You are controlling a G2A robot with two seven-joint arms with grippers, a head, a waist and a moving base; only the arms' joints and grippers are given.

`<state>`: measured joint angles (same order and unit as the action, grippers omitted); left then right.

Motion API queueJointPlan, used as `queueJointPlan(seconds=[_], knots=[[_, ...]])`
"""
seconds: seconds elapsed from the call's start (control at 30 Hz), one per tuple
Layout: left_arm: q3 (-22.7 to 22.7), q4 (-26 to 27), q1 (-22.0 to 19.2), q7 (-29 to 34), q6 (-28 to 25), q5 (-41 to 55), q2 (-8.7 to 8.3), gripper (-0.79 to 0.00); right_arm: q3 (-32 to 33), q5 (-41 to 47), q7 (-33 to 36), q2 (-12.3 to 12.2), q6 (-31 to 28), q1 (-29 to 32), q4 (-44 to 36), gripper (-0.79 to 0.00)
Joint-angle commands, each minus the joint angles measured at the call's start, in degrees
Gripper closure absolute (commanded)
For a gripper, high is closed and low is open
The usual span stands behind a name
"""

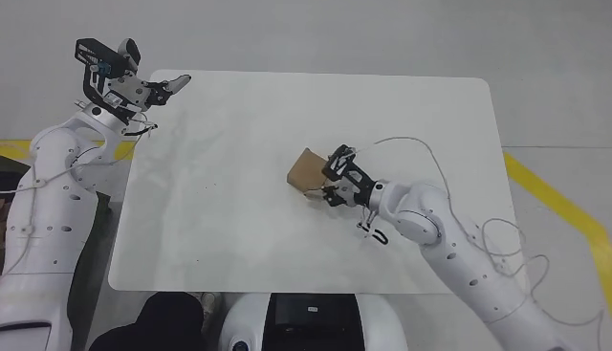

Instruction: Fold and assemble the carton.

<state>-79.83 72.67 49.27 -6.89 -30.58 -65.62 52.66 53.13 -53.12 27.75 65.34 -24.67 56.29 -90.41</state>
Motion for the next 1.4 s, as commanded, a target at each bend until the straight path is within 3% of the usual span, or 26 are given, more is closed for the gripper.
queueJointPlan(seconds=[0.0,0.23,0.67,0.83,0.97,1.17,1.37], knots=[[0.0,0.0,0.0,0.0,0.0,0.0,0.0,-0.785,0.8,1.4,0.5,-0.1,-0.3,0.3,-0.9,0.0],[0.0,0.0,0.0,0.0,0.0,0.0,0.0,-0.785,4.6,9.7,1.7,-0.6,-1.7,2.2,-5.0,0.0],[0.0,0.0,0.0,0.0,0.0,0.0,0.0,-0.785,12.7,43.2,8.0,-1.4,-4.5,3.6,-7.9,0.0],[0.0,0.0,0.0,0.0,0.0,0.0,0.0,-0.785,14.1,51.9,10.4,-1.5,-4.0,3.0,-8.3,0.0],[0.0,0.0,0.0,0.0,0.0,0.0,0.0,-0.785,14.3,65.1,11.9,-1.2,-5.2,2.4,-7.3,0.0],[0.0,0.0,0.0,0.0,0.0,0.0,0.0,-0.785,15.1,73.1,13.8,-0.9,-7.1,-0.5,-4.0,0.0],[0.0,0.0,0.0,0.0,0.0,0.0,0.0,-0.785,12.4,99.2,19.2,0.5,-10.2,-3.1,-0.1,0.0]])
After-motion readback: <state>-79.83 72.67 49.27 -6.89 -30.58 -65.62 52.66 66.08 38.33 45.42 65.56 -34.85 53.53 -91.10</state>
